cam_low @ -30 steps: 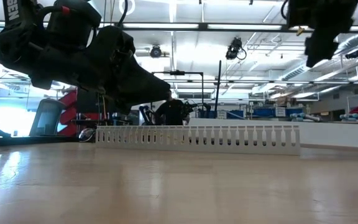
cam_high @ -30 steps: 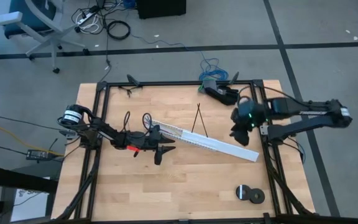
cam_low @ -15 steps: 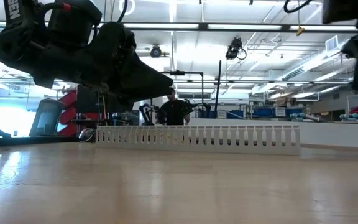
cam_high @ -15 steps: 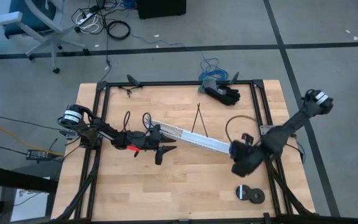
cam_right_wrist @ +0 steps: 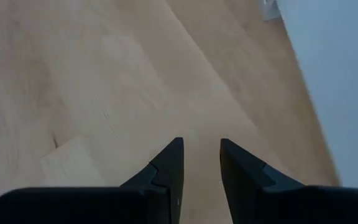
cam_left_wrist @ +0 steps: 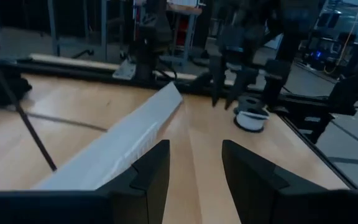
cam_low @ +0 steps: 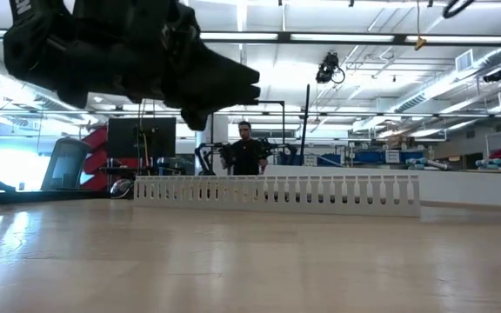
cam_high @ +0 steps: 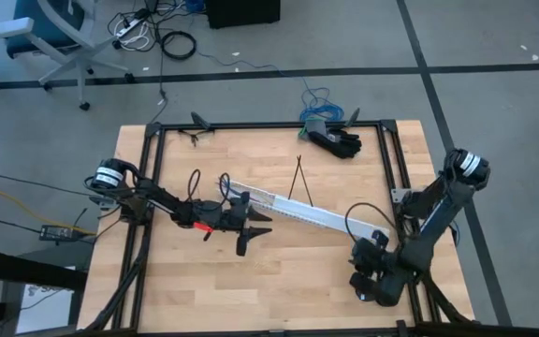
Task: Ziptie cables
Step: Close the white cable duct lid
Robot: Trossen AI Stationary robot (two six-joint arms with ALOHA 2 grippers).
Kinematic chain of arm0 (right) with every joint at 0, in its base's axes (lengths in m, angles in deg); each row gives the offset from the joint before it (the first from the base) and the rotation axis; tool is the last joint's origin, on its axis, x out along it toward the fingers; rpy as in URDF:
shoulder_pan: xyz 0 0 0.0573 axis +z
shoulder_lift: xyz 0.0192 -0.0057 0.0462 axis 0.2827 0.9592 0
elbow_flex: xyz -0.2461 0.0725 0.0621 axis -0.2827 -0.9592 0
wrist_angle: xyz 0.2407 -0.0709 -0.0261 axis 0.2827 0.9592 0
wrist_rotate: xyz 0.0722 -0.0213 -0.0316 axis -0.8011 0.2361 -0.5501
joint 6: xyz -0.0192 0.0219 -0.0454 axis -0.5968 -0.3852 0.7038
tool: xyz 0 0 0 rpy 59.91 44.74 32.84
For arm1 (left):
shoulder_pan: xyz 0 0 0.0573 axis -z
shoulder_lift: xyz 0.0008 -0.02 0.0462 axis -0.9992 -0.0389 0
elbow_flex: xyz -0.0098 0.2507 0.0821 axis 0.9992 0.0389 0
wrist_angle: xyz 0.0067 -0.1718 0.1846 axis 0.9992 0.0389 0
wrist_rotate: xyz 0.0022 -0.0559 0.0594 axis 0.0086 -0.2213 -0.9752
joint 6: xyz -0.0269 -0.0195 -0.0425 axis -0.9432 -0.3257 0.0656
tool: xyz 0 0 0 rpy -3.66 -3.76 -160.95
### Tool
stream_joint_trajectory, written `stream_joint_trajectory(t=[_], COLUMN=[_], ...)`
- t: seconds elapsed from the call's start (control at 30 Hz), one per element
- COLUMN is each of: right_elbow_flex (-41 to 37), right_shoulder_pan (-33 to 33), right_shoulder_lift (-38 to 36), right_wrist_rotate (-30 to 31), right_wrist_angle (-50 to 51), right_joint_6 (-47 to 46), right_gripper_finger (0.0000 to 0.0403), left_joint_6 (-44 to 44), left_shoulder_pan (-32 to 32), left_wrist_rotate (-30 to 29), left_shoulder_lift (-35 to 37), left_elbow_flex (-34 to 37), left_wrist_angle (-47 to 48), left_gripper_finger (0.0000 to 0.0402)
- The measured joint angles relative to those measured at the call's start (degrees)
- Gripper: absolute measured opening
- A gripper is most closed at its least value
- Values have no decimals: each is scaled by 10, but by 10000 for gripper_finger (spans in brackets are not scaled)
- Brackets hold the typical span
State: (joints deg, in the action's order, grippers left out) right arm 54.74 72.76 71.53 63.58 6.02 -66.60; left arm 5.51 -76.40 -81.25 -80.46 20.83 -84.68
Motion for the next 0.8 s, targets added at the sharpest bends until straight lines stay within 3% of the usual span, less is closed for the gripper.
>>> stream_joint_trajectory(t=[0.23, 0.37, 0.6, 0.7, 0.8], right_elbow_flex=[44, 109, 220, 225, 225], right_shoulder_pan=[41, 44, -20, -53, -80], right_shoulder_lift=[101, 169, 254, 260, 260], right_wrist_rotate=[5, 4, 9, 26, 36], right_wrist_angle=[-15, 40, 242, 261, 260], right_joint_6=[-104, -121, -116, -117, -61], right_gripper_finger=[65, 40, 5, 1, 6], left_joint_6=[40, 61, 99, 102, 119], left_shoulder_pan=[-5, -6, -27, -49, -72], left_wrist_rotate=[-1, -1, 3, 39, 68], left_shoulder_lift=[0, 0, 1, 4, 6], left_elbow_flex=[-37, -48, -49, -49, -51], left_wrist_angle=[71, 120, 154, 201, 259], left_gripper_finger=[157, 157, 157, 157, 157])
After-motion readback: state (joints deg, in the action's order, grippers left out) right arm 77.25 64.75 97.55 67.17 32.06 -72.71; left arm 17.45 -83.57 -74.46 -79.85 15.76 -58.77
